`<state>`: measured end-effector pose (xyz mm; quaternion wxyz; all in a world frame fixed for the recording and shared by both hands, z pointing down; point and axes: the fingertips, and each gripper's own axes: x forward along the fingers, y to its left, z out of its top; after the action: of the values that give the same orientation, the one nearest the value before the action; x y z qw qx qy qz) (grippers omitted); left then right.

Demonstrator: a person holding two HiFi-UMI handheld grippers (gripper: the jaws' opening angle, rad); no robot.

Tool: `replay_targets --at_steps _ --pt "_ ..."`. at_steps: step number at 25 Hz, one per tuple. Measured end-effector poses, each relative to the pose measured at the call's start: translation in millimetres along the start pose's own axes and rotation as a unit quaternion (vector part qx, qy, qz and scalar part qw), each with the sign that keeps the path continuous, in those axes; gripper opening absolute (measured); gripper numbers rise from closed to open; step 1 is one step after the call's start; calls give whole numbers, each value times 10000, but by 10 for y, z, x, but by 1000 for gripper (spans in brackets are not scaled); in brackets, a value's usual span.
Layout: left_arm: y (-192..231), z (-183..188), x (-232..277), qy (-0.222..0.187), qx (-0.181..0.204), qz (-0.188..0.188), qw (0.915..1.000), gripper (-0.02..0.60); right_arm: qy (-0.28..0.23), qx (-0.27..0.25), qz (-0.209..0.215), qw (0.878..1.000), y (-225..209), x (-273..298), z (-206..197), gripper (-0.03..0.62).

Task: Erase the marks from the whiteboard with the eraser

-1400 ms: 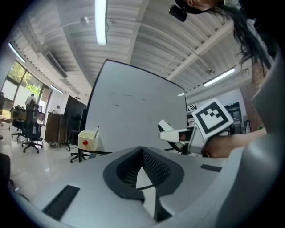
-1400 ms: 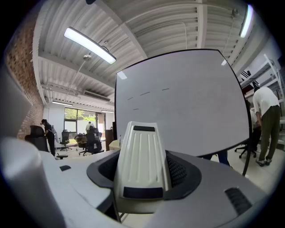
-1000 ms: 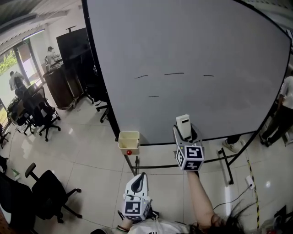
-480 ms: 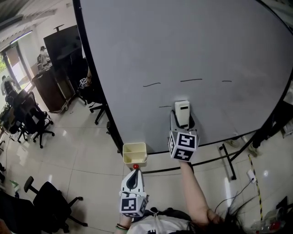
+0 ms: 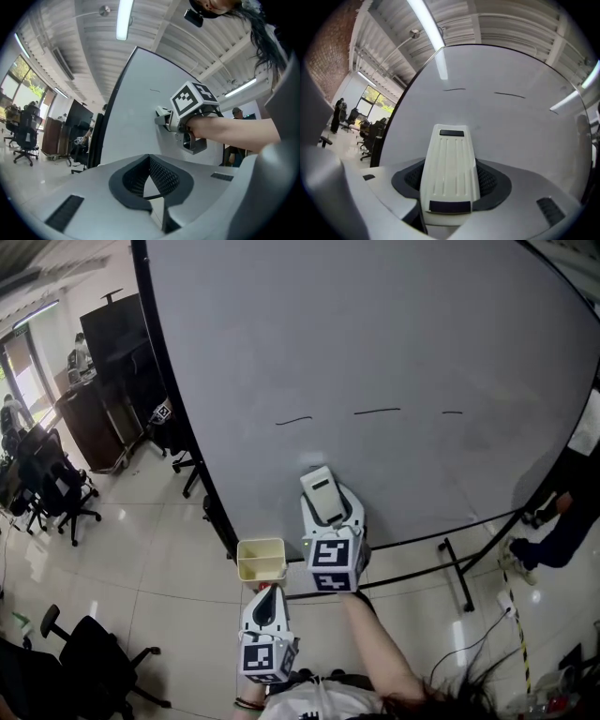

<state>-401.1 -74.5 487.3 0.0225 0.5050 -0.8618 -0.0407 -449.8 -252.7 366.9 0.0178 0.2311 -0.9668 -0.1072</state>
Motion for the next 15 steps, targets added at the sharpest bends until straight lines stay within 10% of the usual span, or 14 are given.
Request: replay_targets --at_steps 7,15 --pt "-73 -25 -37 30 29 -22 10000 -5 167 841 -1220 9888 -1214 -157 -51 272" --pt "75 18 -176 -36 -21 228 9997 -5 529 361 -453 9969 -192 107 73 272"
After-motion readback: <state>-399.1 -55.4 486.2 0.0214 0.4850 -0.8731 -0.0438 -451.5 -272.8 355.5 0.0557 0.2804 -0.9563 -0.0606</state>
